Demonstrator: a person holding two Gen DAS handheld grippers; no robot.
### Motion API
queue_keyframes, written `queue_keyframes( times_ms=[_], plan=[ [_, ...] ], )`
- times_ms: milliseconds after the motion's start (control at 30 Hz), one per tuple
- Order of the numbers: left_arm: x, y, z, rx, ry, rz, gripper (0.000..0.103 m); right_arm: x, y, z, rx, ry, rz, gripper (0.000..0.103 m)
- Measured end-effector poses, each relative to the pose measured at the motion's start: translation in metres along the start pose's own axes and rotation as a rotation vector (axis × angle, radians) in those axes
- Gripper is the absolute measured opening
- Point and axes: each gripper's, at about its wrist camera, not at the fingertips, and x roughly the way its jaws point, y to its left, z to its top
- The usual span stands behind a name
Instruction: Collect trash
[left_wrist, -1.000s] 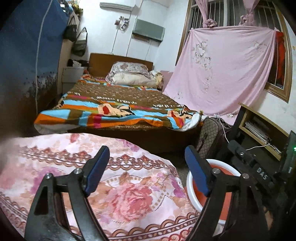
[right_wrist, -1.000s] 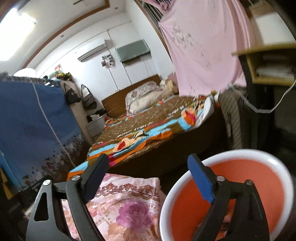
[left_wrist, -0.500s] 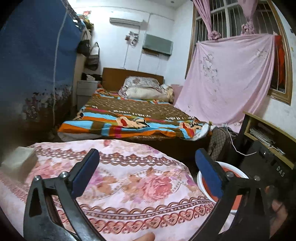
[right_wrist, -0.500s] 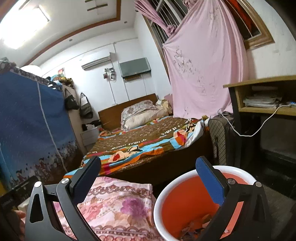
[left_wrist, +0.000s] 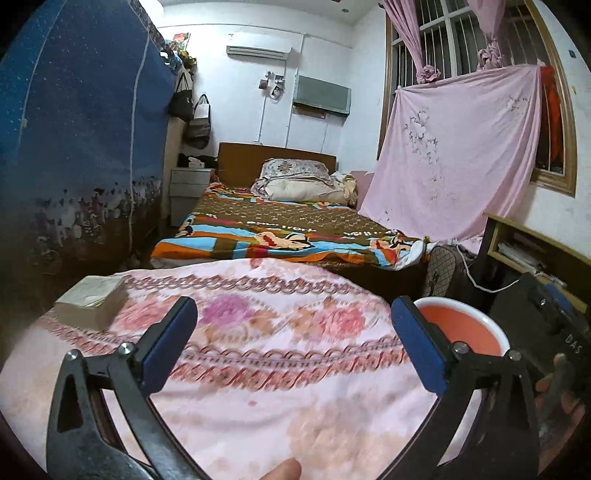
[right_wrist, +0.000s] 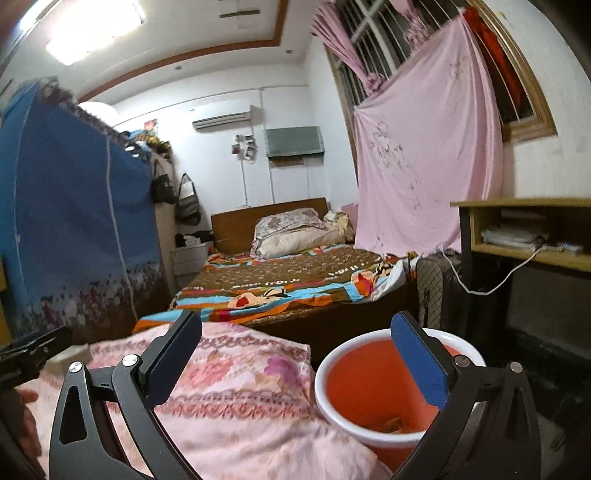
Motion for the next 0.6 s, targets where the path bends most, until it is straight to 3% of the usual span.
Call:
queue_keyframes(
  times_ms=[600],
  plan=[
    [-0.048, 0.037, -0.056, 0.006, -0.001, 0.097, 0.092, -0.050, 0.042, -0.062, -0.100, 0.012, 0.048, 0.103]
  ],
)
